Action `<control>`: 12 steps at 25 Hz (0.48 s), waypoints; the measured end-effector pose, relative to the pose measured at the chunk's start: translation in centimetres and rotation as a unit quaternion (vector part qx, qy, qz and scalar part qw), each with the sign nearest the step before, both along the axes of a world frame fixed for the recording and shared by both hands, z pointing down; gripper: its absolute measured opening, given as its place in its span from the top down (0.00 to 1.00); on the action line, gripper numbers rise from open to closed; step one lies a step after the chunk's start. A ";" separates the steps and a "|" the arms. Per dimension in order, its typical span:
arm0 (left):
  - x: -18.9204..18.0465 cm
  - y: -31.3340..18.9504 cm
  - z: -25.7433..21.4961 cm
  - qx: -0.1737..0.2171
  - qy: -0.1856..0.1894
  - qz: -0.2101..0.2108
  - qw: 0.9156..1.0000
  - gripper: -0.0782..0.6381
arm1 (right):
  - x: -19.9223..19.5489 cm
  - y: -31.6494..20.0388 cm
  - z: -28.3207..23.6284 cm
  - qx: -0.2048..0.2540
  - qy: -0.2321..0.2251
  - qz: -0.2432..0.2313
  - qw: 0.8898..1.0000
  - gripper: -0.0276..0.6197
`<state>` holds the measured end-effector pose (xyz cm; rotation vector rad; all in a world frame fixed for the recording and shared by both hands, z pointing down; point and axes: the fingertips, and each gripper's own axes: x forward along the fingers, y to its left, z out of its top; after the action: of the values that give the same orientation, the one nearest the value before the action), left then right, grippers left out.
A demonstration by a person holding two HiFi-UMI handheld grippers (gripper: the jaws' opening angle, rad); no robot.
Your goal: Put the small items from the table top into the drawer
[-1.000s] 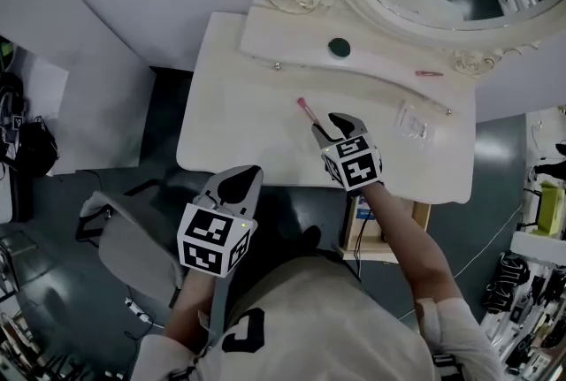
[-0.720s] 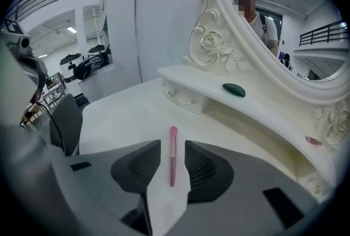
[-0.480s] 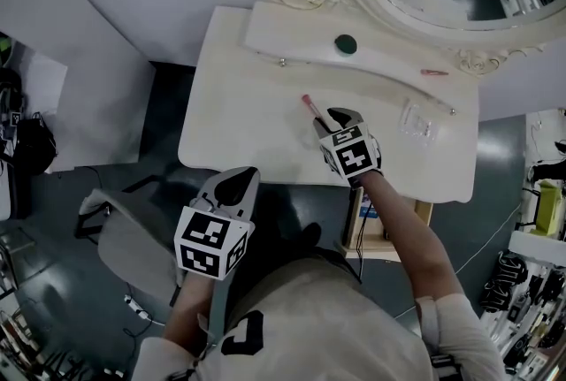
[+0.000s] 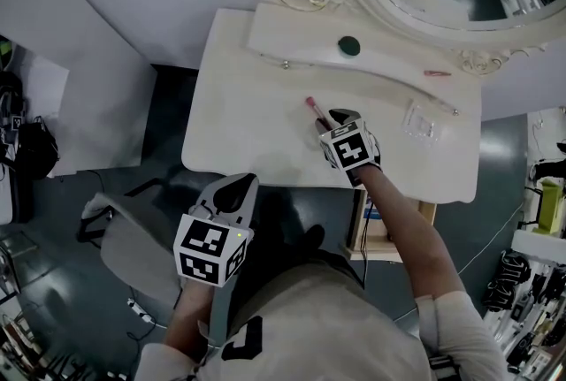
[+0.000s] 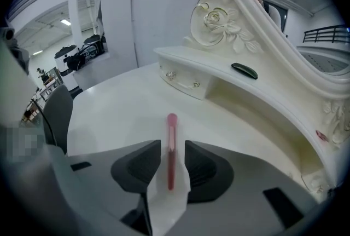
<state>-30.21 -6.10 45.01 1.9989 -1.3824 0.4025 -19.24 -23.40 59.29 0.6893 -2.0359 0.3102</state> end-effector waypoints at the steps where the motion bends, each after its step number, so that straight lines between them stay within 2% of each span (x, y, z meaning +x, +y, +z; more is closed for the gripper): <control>1: 0.0 0.1 0.1 0.000 0.000 0.000 1.000 0.81 | 0.0 -0.1 0.2 -0.003 0.001 0.001 1.000 0.73; 10: -0.4 0.5 0.3 -0.005 0.003 0.002 1.000 0.81 | 0.1 -0.3 1.6 -0.030 0.007 0.010 0.999 0.74; 12: -0.3 0.6 0.7 -0.009 0.006 0.004 1.000 0.81 | 0.0 -0.2 1.6 -0.042 0.000 0.019 0.999 0.79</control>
<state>-30.49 -5.50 45.68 1.9890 -1.3590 0.4044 -19.20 -23.59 60.94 0.6767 -1.9992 0.4161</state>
